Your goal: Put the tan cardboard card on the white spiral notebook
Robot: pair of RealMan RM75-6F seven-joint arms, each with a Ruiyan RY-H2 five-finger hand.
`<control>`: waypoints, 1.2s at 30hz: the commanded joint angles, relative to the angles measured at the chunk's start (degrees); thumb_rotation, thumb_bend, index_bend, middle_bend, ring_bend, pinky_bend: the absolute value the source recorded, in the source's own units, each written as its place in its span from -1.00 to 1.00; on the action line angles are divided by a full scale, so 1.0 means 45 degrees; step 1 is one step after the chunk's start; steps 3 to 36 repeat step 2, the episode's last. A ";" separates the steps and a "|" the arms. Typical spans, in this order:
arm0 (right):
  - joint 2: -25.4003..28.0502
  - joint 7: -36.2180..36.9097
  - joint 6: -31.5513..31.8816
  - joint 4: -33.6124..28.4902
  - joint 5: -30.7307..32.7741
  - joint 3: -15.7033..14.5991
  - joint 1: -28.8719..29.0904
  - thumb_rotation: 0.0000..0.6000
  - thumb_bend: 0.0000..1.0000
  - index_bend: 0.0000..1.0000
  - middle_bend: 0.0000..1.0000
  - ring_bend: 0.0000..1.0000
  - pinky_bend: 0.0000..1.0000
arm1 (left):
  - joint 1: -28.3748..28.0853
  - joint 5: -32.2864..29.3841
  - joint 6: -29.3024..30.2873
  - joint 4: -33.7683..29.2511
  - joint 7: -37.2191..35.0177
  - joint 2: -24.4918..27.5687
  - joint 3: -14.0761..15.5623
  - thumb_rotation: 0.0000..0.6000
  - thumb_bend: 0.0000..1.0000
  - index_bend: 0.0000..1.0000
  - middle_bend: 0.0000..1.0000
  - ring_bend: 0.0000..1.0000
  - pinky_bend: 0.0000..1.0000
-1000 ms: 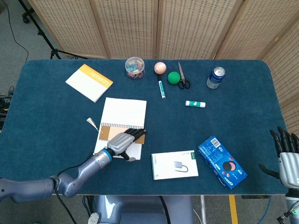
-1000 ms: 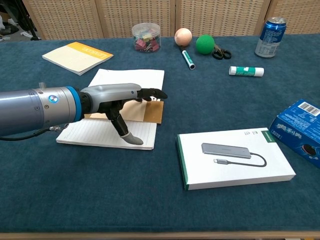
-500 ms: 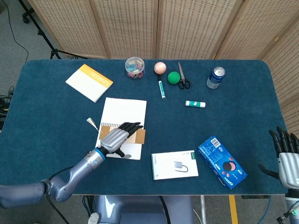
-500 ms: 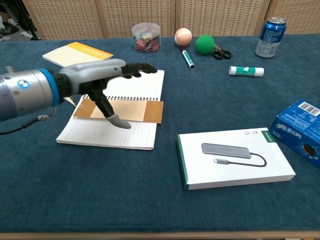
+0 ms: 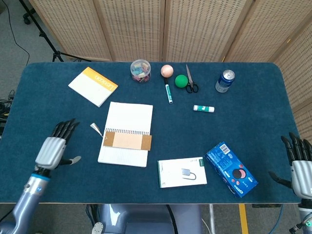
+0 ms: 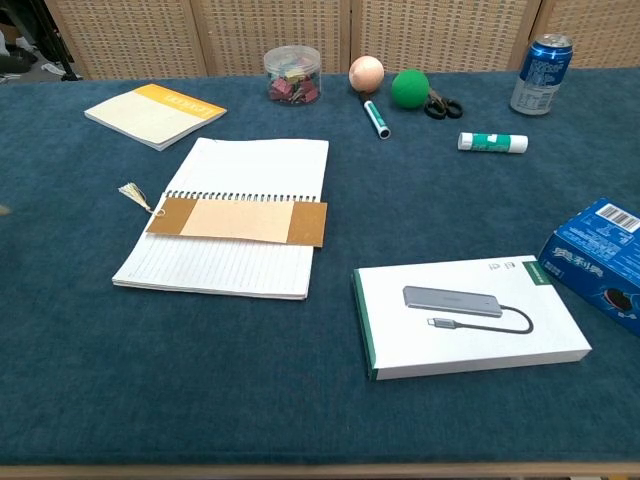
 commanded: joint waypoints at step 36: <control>0.0004 0.0034 0.0032 0.0022 -0.0045 -0.0011 -0.0014 1.00 -1.00 -1.00 -1.00 -1.00 -1.00 | 0.1540 0.0105 0.1477 0.0554 -0.0349 0.0353 0.0545 1.00 -1.00 -1.00 -1.00 -1.00 -1.00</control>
